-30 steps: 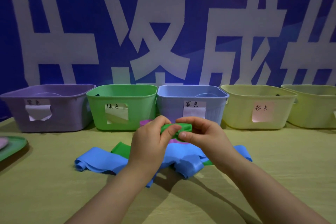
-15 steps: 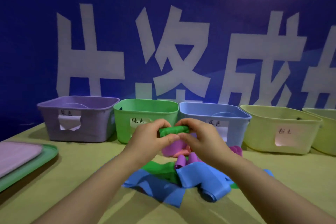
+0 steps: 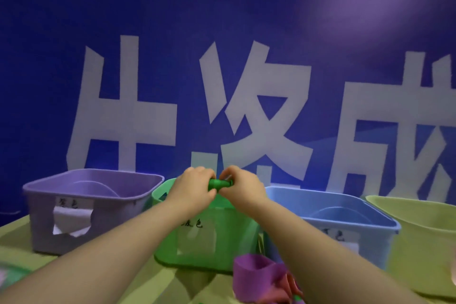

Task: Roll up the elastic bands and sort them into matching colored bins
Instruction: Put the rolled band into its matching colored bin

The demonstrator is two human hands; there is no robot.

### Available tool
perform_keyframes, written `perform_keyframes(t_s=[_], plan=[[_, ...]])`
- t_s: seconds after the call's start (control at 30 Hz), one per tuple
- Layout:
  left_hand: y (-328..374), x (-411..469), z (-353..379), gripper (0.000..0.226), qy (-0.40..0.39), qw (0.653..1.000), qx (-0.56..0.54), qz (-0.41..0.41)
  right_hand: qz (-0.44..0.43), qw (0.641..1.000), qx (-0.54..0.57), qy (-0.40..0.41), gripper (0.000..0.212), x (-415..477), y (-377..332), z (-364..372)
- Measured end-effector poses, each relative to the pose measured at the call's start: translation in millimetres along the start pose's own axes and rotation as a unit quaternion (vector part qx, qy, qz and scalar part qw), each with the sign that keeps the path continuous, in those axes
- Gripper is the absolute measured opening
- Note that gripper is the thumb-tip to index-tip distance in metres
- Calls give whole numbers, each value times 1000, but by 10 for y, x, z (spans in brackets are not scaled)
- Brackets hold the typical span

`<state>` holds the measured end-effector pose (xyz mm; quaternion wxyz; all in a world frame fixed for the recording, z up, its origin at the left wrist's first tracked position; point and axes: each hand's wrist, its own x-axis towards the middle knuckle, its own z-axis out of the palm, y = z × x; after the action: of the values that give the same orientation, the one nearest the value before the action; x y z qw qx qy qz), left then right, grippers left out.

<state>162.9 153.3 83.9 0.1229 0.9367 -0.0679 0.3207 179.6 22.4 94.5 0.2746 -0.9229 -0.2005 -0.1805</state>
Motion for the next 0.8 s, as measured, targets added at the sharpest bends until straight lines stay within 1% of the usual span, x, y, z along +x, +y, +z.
perform_keyframes(t_s=[0.1, 0.27, 0.33, 0.43, 0.6, 0.67, 0.73, 0.8], plan=[[-65, 65, 188, 25, -6, 1000, 7, -10, 23, 1000, -6, -16, 19, 106, 99, 148], [-61, 48, 203, 36, 1, 1000, 4, -10, 32, 998, -20, -52, 29, 94, 137, 104], [-25, -17, 146, 37, 15, 1000, 3, -4, 35, 999, 0, -35, 31, 11, 135, 21], [74, -160, 37, 33, 53, 998, -13, 19, 27, 999, 31, 6, 28, -188, 147, -157], [413, -399, -89, 23, 91, 990, -47, 93, 16, 1000, 16, 22, 23, -583, 213, -432], [609, -462, -129, 26, 102, 986, -71, 108, 14, 999, 18, 28, 23, -728, 228, -554], [820, -543, -161, 35, 101, 984, -95, 113, 10, 999, 13, 36, 22, -893, 241, -680], [1069, -662, -165, 38, 95, 981, -122, 116, 6, 999, -4, 46, 22, -1101, 300, -826]])
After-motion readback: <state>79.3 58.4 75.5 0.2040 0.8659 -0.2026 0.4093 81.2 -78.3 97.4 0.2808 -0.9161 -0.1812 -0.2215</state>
